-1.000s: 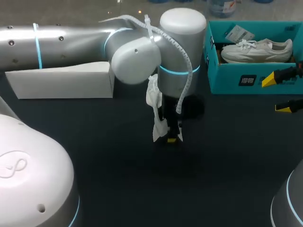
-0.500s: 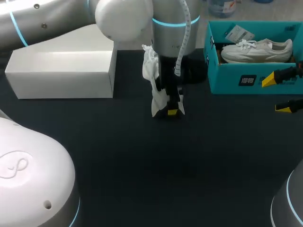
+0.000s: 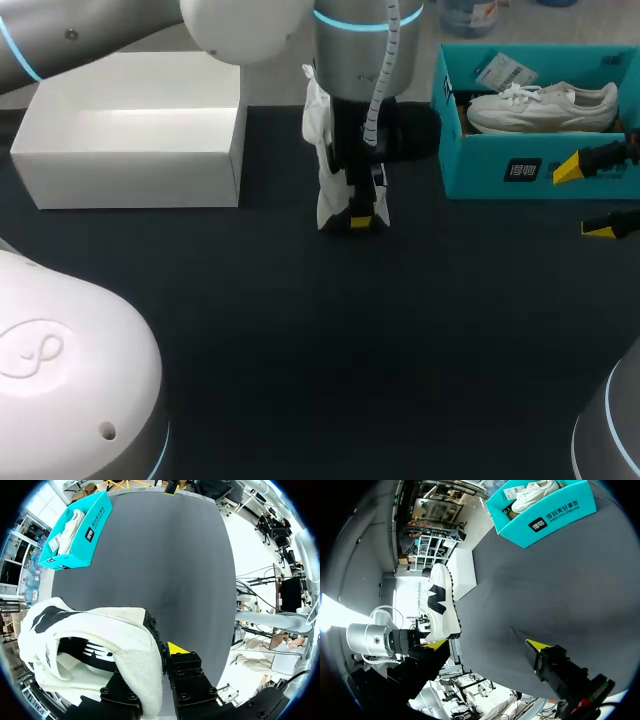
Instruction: Take the shoe out of the shoebox, open the shoe tongue, remove and reinsert the insole, then place the shoe into the shoebox
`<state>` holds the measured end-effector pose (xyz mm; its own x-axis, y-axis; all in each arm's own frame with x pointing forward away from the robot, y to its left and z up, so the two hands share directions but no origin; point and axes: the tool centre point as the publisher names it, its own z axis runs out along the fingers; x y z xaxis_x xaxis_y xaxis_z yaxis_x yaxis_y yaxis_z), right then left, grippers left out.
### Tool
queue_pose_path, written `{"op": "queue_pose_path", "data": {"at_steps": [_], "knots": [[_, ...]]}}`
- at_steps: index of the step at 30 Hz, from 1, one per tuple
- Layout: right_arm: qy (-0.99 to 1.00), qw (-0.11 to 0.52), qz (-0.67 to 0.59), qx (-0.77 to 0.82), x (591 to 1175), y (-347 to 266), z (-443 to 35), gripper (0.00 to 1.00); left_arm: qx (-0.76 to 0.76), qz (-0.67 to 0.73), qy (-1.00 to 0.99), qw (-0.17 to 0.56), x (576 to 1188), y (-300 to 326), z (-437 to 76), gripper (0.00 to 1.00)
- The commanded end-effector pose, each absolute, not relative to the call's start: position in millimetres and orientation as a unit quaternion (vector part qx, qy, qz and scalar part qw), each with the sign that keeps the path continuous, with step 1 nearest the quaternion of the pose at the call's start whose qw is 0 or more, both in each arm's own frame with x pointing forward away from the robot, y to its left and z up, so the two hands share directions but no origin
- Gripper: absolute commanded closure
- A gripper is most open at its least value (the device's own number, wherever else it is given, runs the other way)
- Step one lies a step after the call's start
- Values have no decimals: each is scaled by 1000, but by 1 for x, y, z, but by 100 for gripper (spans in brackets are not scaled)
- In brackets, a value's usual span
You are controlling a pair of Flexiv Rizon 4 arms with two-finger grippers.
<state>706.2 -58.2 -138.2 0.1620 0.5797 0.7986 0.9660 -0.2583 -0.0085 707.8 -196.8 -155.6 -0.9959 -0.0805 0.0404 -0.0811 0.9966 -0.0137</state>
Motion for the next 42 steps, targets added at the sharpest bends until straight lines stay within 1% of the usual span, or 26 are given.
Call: {"op": "queue_pose_path", "data": {"at_steps": [1, 10, 22, 31, 42], "knots": [[-543, 274, -351, -712, 706, -58, -139, 0, 40, 8, -999, 20, 708, -196, -155, 100], [-543, 274, -351, -712, 706, -58, -139, 0, 40, 8, -999, 20, 708, -196, -155, 100], [-543, 274, -351, -712, 706, -58, -139, 0, -7, 1, -1000, 11, 732, -137, -145, 100], [-543, 274, -351, -712, 706, -58, -139, 0, 1, 9, -1000, -4, 779, -69, -138, 100], [-543, 274, -351, -712, 706, -58, -139, 0, 29, 3, -1000, 1, 836, 21, -131, 100]]}}
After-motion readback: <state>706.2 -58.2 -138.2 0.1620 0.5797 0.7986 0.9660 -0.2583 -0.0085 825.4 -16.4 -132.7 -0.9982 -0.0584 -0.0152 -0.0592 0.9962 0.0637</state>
